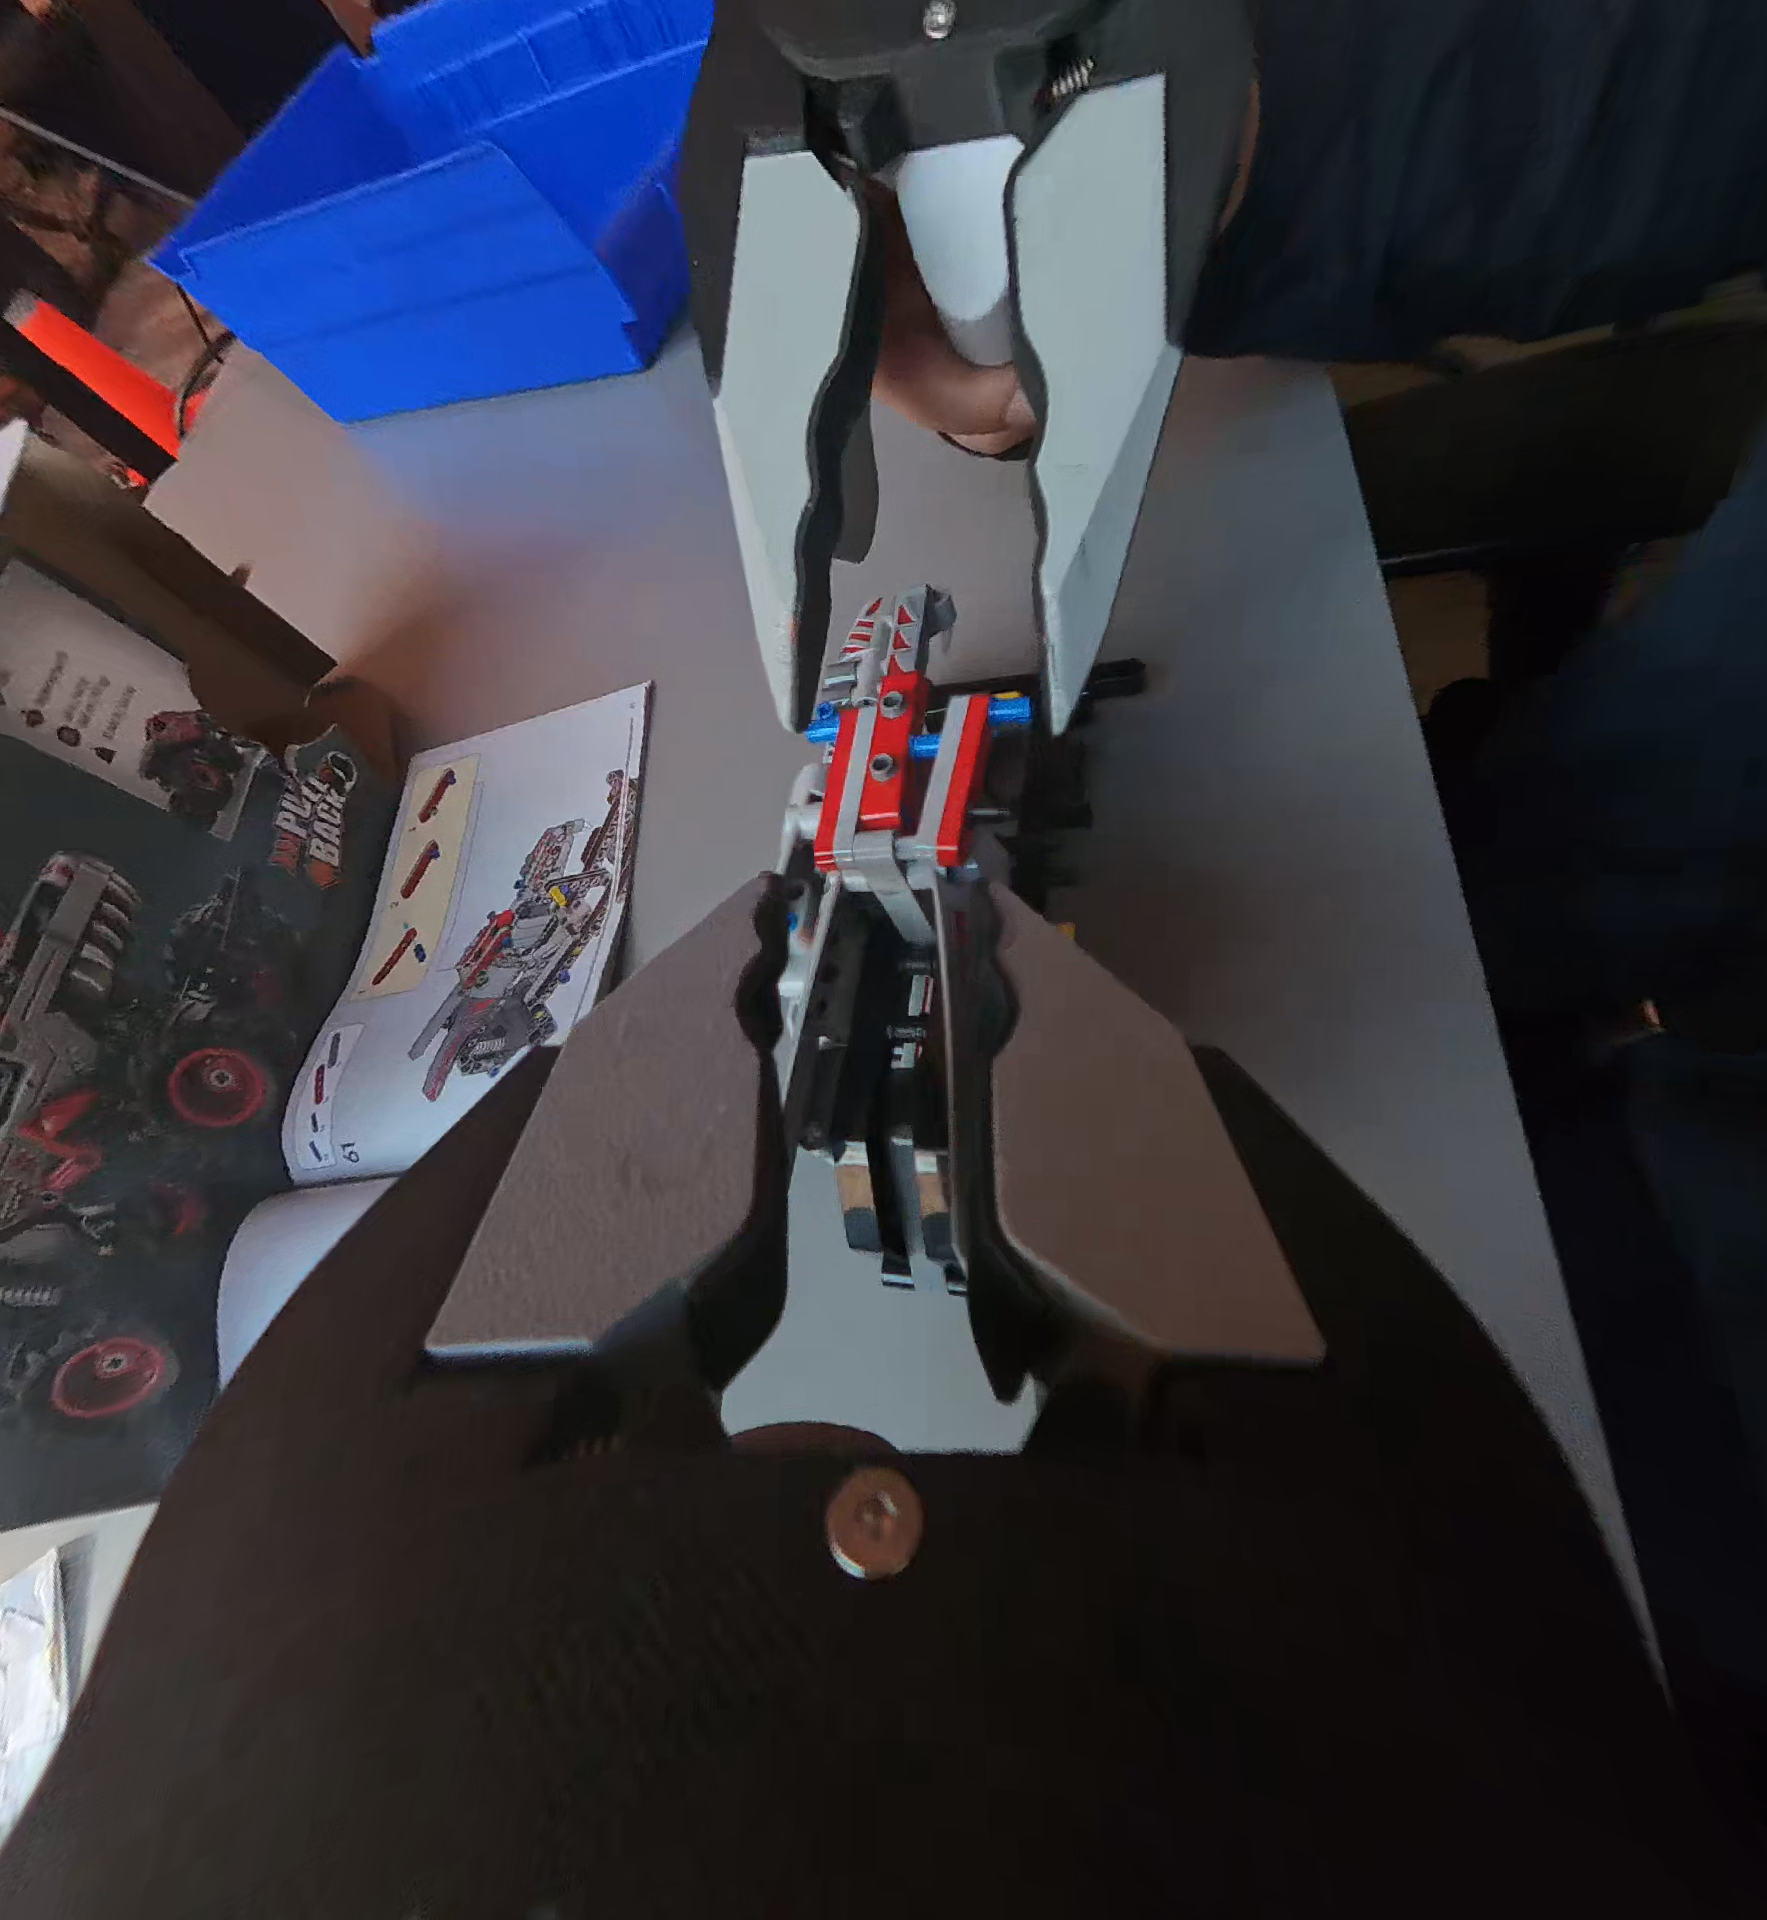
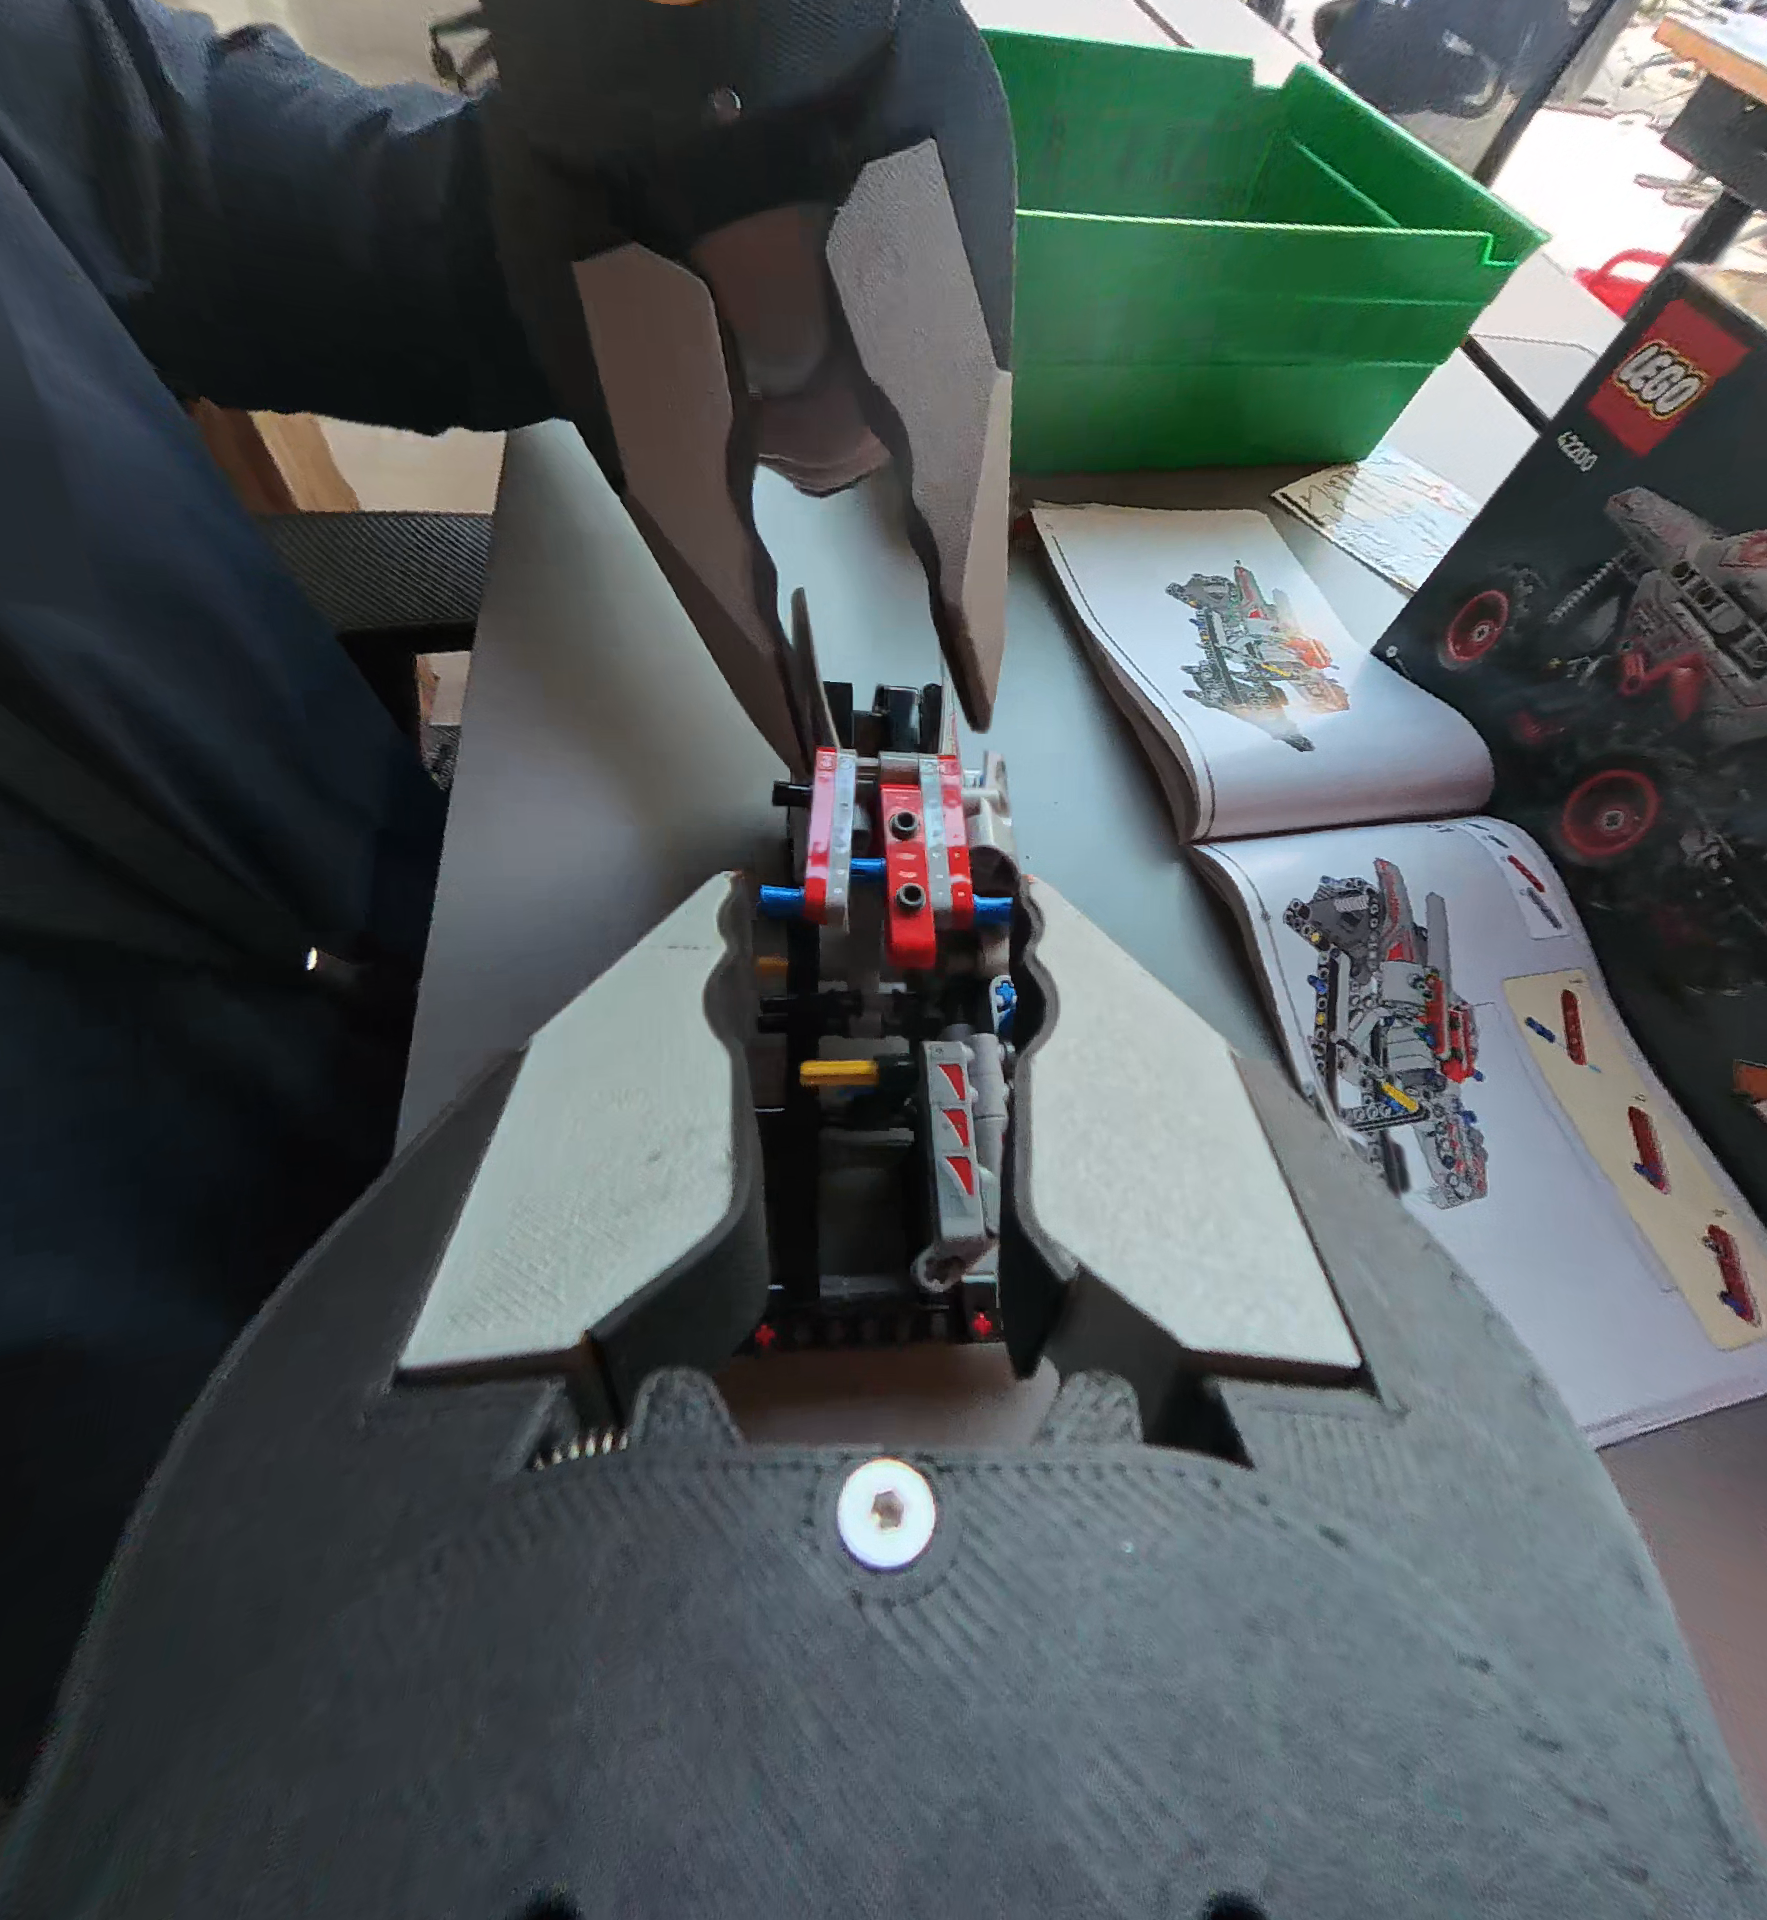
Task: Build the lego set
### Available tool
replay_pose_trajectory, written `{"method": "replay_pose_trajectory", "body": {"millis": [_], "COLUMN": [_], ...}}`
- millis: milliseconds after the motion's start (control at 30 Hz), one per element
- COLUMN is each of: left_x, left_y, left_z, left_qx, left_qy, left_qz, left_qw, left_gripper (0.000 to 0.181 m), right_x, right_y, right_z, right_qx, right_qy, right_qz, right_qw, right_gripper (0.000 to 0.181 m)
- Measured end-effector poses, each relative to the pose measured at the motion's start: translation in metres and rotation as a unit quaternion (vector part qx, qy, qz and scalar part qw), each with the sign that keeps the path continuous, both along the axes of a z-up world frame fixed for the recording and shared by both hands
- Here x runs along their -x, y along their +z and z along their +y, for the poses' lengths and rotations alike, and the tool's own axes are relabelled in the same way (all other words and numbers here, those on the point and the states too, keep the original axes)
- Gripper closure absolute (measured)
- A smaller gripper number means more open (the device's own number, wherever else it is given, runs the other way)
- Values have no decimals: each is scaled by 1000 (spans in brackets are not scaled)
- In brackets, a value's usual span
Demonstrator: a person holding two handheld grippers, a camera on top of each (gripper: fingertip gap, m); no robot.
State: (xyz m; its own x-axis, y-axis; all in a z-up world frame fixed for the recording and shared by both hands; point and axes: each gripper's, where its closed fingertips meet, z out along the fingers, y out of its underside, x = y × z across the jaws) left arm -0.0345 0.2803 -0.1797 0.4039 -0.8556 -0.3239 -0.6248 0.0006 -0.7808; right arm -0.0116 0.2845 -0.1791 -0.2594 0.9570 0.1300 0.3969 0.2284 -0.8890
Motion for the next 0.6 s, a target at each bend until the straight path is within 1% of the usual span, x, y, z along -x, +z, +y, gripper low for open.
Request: {"method": "replay_pose_trajectory", "body": {"millis": [100, 267, 400, 500, 600], "left_x": [-2, -4, -5, -6, -7], "left_y": [-5, 0, -2, -4, -4], "left_z": [0, 1, 1, 1, 2], "left_qx": [32, 58, 80, 87, 87], "left_qy": [-19, -41, -53, -58, -57], "left_qz": [10, -1, 3, 5, 1], "left_qw": [999, 997, 995, 995, 995], "left_gripper": [150, 153, 154, 155, 155], "right_x": [-6, -11, -9, -7, -6], "right_y": [-1, -2, 1, 0, 0], "right_z": [6, 10, 10, 10, 8], "right_qx": [10, 1, 31, 46, 58], "right_qy": [-1, 4, 10, 12, 22], "right_qz": [-3, 3, 15, 18, 19], "right_qw": [1000, 1000, 999, 999, 998], "right_gripper": [134, 140, 139, 139, 146]}}
